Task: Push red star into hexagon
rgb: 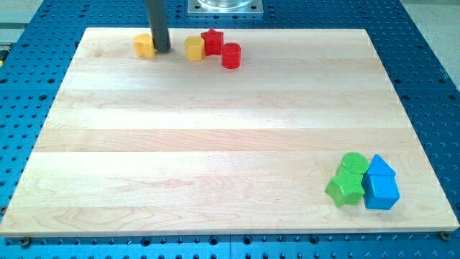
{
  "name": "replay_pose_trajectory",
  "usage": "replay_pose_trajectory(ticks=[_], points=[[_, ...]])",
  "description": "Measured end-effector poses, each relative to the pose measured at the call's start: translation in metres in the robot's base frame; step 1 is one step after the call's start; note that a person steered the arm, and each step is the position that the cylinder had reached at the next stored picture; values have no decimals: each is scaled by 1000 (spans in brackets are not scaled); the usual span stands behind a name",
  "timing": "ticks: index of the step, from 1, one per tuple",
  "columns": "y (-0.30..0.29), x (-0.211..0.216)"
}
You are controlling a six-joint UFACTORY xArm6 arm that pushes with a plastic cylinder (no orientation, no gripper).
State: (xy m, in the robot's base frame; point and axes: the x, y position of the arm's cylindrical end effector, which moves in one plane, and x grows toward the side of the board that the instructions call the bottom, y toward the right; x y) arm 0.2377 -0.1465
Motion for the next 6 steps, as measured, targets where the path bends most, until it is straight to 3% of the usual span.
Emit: replay_pose_trajectory(ticks=[2,4,5,6], points=[[-53,-10],[106,-45],[149,-34],[143,-10]])
